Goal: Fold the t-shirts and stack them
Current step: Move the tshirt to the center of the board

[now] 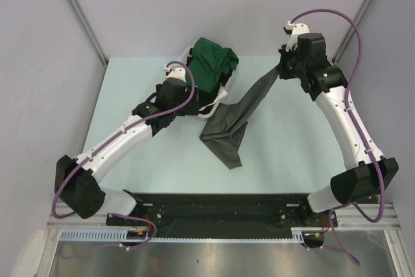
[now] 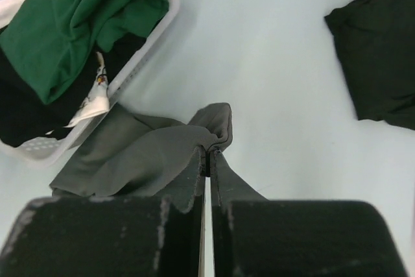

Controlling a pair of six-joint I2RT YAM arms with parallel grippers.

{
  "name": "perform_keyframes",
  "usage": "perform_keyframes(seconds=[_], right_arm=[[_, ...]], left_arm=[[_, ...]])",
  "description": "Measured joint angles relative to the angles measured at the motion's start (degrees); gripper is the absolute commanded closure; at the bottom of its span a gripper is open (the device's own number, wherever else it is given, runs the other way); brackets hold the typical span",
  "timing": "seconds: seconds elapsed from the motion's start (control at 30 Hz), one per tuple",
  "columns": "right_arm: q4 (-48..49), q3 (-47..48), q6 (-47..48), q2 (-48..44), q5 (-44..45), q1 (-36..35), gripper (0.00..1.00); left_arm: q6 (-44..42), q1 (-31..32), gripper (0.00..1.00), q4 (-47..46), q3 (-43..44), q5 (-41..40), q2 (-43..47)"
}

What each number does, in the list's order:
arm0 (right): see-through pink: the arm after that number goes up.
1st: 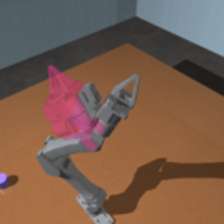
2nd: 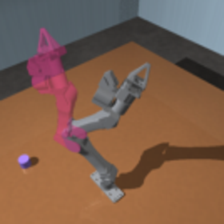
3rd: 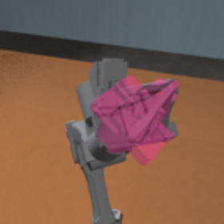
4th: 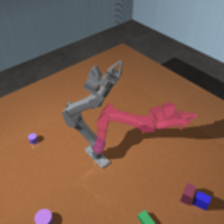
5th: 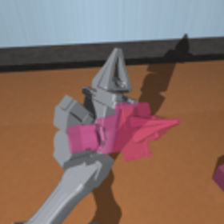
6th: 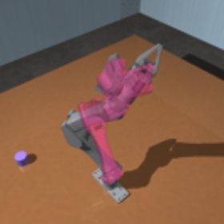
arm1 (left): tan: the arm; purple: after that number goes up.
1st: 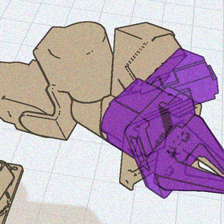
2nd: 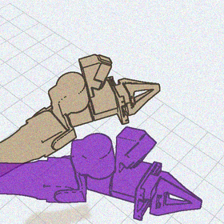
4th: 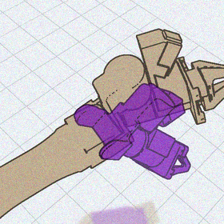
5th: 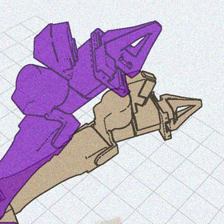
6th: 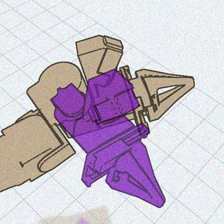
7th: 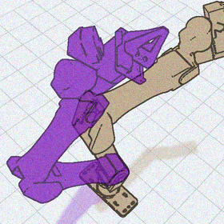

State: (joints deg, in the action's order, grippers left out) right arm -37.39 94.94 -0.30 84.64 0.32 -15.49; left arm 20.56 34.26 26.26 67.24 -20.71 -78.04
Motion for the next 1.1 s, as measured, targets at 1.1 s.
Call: perform_keyframes(seconds=[1.1], right_arm=[[13.62,18.8,14.6,-17.94,21.66,-0.48,1.0]], left_arm=[[-0.11,0.02,0.05,0.66,3.06,4.11,-2.14]])
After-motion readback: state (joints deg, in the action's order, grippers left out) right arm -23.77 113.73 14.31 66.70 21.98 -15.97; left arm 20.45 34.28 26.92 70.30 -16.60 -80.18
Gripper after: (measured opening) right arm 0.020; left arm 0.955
